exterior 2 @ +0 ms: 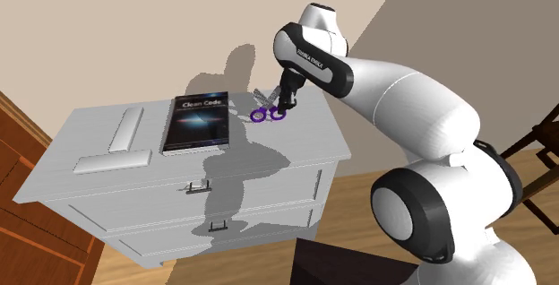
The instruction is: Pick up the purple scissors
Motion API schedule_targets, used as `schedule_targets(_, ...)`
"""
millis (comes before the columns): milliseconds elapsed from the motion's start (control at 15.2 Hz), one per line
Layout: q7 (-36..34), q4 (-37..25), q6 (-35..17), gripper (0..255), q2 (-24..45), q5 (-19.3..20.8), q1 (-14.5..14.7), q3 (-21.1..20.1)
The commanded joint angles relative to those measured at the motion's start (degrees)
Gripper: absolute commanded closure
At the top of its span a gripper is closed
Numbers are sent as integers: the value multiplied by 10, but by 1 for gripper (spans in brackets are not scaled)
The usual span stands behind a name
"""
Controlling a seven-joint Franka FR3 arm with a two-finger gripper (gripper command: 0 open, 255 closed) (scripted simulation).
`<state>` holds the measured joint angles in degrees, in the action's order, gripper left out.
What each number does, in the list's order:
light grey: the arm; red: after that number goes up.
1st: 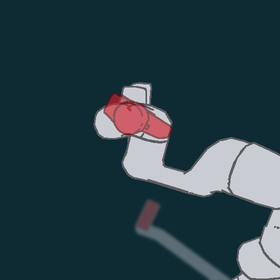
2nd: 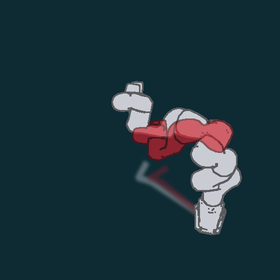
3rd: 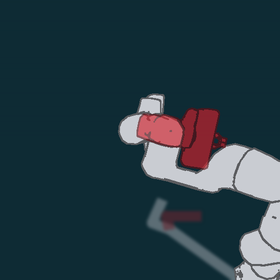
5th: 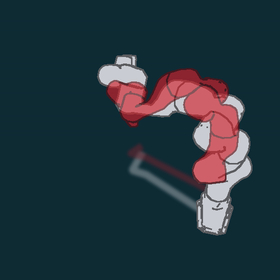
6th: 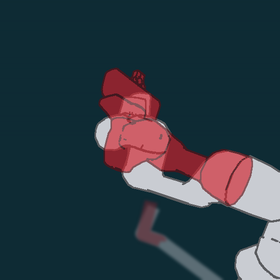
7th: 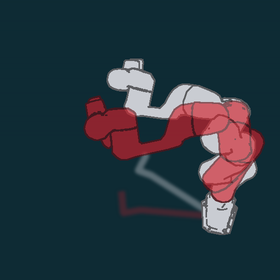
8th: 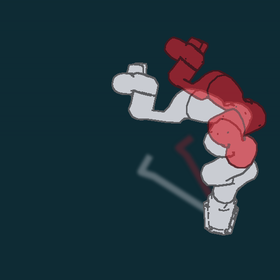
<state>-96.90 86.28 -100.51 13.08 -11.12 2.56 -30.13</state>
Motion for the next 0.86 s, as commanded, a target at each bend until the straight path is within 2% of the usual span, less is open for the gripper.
schedule_targets(0,-5,-19,16,255,3,2,2,0)
schedule_targets(660,-31,-125,97,255,25,16,13,-3)
schedule_targets(792,-32,-126,99,255,26,16,13,-3)
